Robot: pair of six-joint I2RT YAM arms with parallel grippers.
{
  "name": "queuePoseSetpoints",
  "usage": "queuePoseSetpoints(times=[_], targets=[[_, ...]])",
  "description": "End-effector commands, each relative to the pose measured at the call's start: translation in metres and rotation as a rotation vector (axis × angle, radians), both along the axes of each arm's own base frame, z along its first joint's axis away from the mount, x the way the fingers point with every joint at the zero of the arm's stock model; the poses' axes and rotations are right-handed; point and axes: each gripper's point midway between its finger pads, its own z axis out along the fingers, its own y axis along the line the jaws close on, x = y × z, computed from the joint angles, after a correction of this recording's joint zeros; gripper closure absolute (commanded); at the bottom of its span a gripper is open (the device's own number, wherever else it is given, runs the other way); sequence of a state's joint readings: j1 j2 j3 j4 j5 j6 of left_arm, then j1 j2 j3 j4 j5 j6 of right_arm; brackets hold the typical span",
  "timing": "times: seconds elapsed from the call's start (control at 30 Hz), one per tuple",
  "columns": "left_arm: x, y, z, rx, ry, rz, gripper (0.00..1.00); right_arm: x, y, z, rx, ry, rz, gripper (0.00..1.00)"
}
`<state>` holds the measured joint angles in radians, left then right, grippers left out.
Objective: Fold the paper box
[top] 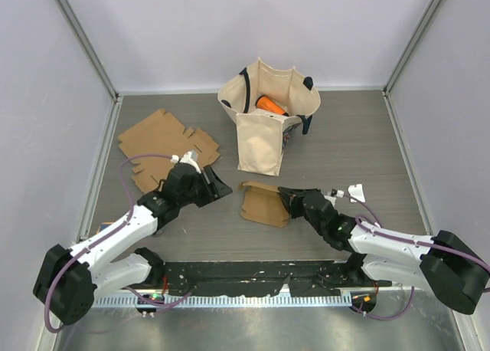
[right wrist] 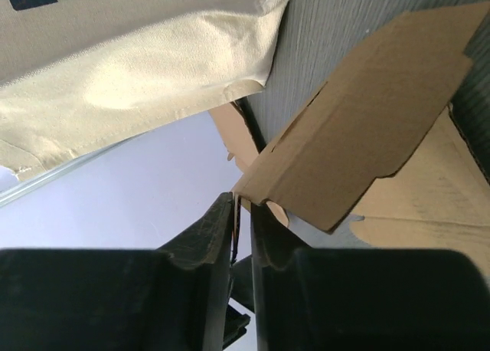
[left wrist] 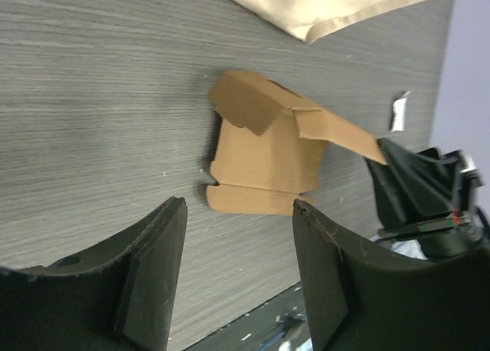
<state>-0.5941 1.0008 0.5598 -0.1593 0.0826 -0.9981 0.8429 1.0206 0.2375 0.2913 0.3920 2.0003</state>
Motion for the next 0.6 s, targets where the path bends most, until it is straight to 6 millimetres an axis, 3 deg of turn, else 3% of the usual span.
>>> queuePoseSetpoints(times=[0.0,0.17,0.37,0.5,0.57], targets=[[0.013,-0.007,0.018,0.061,-0.087,-0.081,0.39,0.008,0.0,0.012,0.004,-0.023,0.009,0.76],[0.019,-0.018,0.014,0.041,-0.081,-0.107,0.44,0.012,-0.001,0.017,-0.037,-0.061,0.027,0.7],[0.022,-0.025,0.0,0.044,-0.043,-0.127,0.4,0.016,0.003,0.035,-0.039,-0.111,0.046,0.61],[0.025,-0.027,-0.001,0.036,-0.051,-0.125,0.4,0.019,0.0,0.036,-0.054,-0.117,0.04,0.6],[0.025,-0.027,-0.001,0.035,-0.053,-0.125,0.41,0.019,0.0,0.035,-0.045,-0.119,0.034,0.65]])
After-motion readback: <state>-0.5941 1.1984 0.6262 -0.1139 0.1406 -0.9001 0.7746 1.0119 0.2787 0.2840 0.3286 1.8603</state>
